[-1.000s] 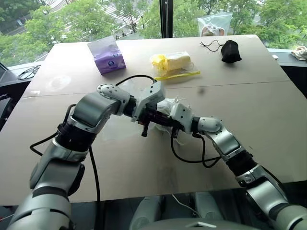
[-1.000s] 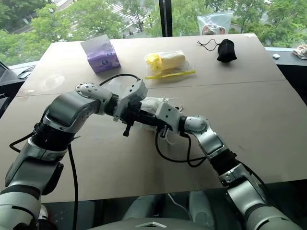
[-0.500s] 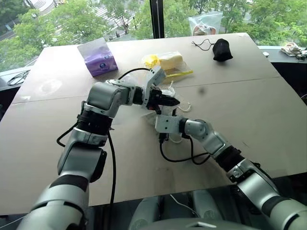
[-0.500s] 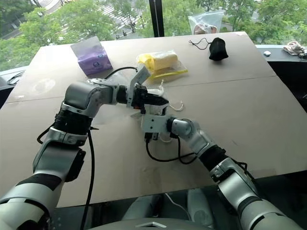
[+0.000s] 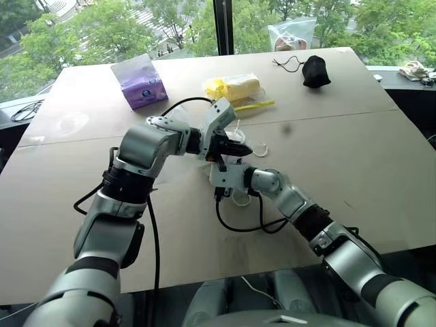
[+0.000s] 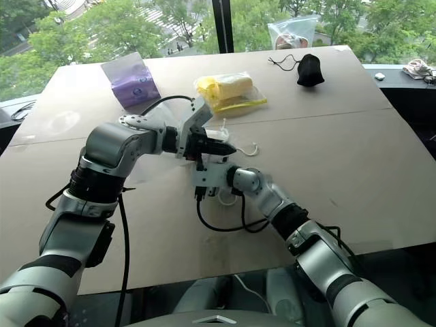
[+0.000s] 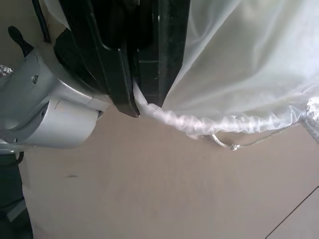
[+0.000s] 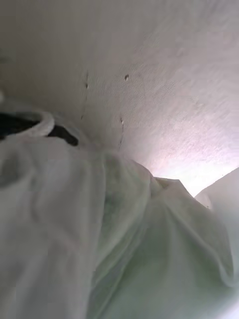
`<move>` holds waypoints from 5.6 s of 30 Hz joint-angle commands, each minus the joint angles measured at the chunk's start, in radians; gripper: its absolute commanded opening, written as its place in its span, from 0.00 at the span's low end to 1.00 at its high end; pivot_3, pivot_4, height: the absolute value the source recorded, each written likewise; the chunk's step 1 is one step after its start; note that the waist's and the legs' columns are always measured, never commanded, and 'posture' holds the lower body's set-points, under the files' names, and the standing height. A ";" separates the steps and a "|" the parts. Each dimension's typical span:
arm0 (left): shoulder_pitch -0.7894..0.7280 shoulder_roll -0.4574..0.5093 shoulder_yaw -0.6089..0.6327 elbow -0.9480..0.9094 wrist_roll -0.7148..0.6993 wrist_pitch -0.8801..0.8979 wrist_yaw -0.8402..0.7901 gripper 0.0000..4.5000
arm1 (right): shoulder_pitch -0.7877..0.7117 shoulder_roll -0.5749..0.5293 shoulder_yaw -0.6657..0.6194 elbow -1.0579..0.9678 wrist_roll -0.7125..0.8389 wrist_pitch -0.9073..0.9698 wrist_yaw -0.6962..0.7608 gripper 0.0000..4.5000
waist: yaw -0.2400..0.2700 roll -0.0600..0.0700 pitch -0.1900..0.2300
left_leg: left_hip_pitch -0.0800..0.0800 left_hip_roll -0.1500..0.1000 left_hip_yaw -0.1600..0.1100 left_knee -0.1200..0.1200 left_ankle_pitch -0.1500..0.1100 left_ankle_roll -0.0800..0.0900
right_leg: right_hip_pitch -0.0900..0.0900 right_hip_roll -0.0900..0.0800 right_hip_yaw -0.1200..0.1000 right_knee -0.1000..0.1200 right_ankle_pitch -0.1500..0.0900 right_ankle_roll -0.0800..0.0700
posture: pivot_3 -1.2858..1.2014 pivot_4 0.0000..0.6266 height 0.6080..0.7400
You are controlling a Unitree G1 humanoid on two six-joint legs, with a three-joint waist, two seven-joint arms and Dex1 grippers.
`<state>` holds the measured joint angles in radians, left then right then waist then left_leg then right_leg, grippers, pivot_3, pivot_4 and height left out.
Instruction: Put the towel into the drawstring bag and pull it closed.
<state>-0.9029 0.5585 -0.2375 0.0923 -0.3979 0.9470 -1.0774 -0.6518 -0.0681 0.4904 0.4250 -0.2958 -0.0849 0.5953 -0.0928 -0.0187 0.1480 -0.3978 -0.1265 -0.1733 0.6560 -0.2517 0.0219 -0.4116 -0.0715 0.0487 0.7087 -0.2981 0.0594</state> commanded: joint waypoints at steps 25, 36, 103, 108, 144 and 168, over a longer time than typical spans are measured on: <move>-0.466 -0.026 -0.059 1.042 0.390 -1.232 -0.362 0.00 | 0.325 -0.327 -0.317 -0.820 0.252 0.822 -0.032 0.99 | 0.019 -0.001 0.001 | -0.018 -0.002 -0.002 0.008 0.000 0.000 | -0.015 -0.002 -0.001 0.004 0.000 0.000 | 0.52 0.24 1.00; -0.345 -0.055 0.002 1.103 0.486 -1.437 -0.158 0.30 | 0.295 -0.362 -0.315 -0.895 0.362 0.992 0.034 1.00 | 0.024 -0.001 0.001 | -0.019 -0.003 -0.003 0.010 0.000 0.000 | -0.016 -0.003 -0.002 0.004 0.000 0.001 | 0.52 0.24 1.00; -0.317 0.126 0.364 0.864 0.451 -1.230 0.760 0.00 | -0.145 -0.627 -0.569 -0.754 0.311 0.745 -0.152 0.00 | 0.024 -0.007 -0.008 | -0.026 -0.008 -0.002 0.014 -0.002 0.004 | -0.021 -0.018 -0.020 0.005 0.001 0.002 | 0.52 0.24 1.00; -0.364 0.147 0.339 0.897 0.464 -1.221 0.695 0.00 | -0.252 -0.697 -0.694 -0.758 0.386 0.812 -0.146 0.00 | 0.025 0.001 0.004 | -0.043 -0.011 0.000 0.026 -0.002 0.005 | -0.036 -0.018 -0.019 0.012 0.005 0.005 | 0.52 0.24 1.00; -0.253 0.271 0.530 1.013 0.324 -1.260 0.890 0.00 | 0.175 -0.840 -1.011 -0.614 0.366 0.693 -0.256 0.00 | 0.025 -0.005 -0.005 | -0.033 -0.010 0.017 0.031 -0.007 0.013 | -0.036 -0.021 -0.012 0.015 0.012 0.010 | 0.52 0.24 1.00; -0.330 0.256 0.519 0.999 0.256 -1.345 0.628 0.00 | 0.232 -0.724 -1.090 -0.918 0.921 0.892 -0.077 0.00 | 0.050 -0.005 -0.012 | -0.034 -0.010 0.016 0.031 -0.009 0.016 | -0.032 -0.022 -0.018 0.006 0.014 0.009 | 0.52 0.24 1.00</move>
<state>-1.2121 0.7899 0.2641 1.1105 -0.1402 -0.3634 -0.4574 -0.4152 -0.7815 -0.5173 -0.4413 0.5921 0.7919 0.5454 -0.0427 -0.0233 0.1362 -0.4318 -0.1365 -0.1574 0.6888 -0.2605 0.0382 -0.4427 -0.0939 0.0303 0.7153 -0.2839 0.0688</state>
